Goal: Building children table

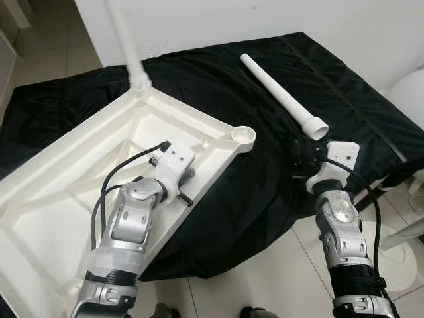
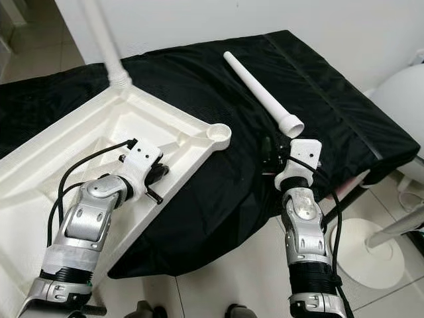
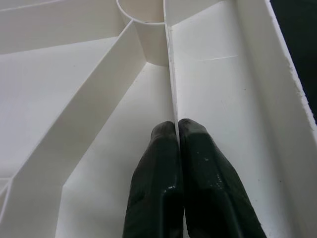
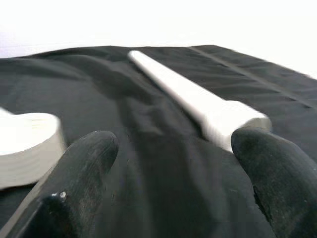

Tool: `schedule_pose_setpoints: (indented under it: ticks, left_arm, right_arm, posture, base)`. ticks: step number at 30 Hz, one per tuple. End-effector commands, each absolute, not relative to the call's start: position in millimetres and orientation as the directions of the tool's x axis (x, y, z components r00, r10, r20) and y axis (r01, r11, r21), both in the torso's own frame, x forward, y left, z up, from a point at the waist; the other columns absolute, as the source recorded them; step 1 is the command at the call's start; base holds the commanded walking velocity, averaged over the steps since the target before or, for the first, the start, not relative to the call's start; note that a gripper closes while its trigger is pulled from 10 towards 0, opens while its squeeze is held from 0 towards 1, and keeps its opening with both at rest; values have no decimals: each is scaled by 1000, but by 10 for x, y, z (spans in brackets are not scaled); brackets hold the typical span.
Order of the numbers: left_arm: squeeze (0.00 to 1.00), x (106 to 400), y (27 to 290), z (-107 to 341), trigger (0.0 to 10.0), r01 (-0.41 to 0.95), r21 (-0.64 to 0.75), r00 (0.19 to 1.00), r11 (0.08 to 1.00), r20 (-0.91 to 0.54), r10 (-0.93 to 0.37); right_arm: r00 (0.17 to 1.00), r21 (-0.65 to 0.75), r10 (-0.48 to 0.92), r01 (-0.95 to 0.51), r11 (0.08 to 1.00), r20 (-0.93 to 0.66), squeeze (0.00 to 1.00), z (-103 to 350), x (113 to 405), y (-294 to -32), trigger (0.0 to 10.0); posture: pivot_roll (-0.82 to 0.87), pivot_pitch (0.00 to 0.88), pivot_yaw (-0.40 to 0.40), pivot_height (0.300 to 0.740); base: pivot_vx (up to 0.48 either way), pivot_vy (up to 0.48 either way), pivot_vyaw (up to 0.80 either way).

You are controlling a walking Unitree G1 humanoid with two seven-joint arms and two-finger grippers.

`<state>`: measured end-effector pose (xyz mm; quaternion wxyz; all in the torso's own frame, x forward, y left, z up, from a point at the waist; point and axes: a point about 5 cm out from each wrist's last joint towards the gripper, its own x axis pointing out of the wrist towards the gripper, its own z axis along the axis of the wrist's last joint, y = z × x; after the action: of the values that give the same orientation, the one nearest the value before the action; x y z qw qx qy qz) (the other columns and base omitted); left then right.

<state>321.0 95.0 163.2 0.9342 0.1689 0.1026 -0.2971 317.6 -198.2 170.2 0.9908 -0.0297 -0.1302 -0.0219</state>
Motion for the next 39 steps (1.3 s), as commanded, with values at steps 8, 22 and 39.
schedule_pose_setpoints:
  ticks: [8, 22, 39]
  left_arm:
    - [0, 3189, 791, 1810, 10000, 608, 341, 793, 717, -205, -574]
    - [0, 3180, 612, 1953, 10000, 641, 366, 754, 675, -137, -642]
    - [0, 3104, 569, 2239, 10000, 677, 226, 706, 701, 73, -705]
  right_arm:
    - [966, -36, -43, 54, 998, 256, 0, 1670, 3176, -1980, 10000]
    - [963, -23, -45, 53, 998, 264, 0, 1675, 3192, -1955, 10000]
    - [897, 70, -264, 256, 964, 354, 0, 1884, 3206, -2327, 10000]
  posture:
    - [-15, 128, 75, 740]
    - [-11, 121, 82, 740]
    - [-8, 102, 63, 740]
  base:
    - [0, 0, 0]
    - [0, 0, 0]
    - [0, 0, 0]
